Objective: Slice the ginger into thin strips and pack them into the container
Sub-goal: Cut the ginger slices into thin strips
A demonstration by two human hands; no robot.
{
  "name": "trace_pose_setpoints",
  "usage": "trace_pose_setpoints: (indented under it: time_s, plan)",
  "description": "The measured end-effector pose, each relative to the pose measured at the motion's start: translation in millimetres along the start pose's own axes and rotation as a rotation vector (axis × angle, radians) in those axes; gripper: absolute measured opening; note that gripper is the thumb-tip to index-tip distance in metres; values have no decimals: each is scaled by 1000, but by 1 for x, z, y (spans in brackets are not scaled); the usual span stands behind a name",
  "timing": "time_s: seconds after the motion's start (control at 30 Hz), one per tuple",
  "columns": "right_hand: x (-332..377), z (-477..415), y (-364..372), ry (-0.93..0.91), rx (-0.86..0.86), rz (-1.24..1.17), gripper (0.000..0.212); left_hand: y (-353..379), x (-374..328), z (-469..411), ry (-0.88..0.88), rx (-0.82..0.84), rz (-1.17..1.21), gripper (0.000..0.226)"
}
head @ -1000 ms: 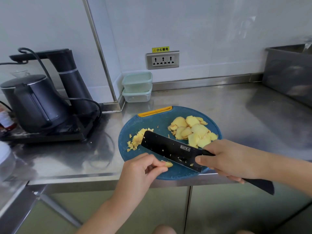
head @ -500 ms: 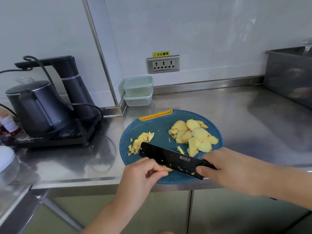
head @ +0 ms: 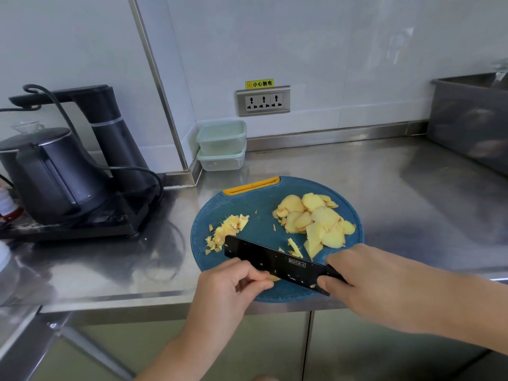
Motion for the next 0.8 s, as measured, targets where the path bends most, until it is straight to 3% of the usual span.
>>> trace_pose_setpoints:
  time_s: [0.43,0.8]
  plan:
    - [9,-3,-1,-7,31,73,33,0,-2,1,20,-18,1,11]
    - [-16,5,6,45,75,-124,32,-2,0,2,11,-12,0,8]
Point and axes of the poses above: each hand's wrist, its own z-axis away from the middle knuckle, its own y-axis out of the palm, x = y × z, the point moved 10 cm from there along -z, towards the middle knuckle, and after that the axes turned 4 degrees about -z, right-handed, at the moved point
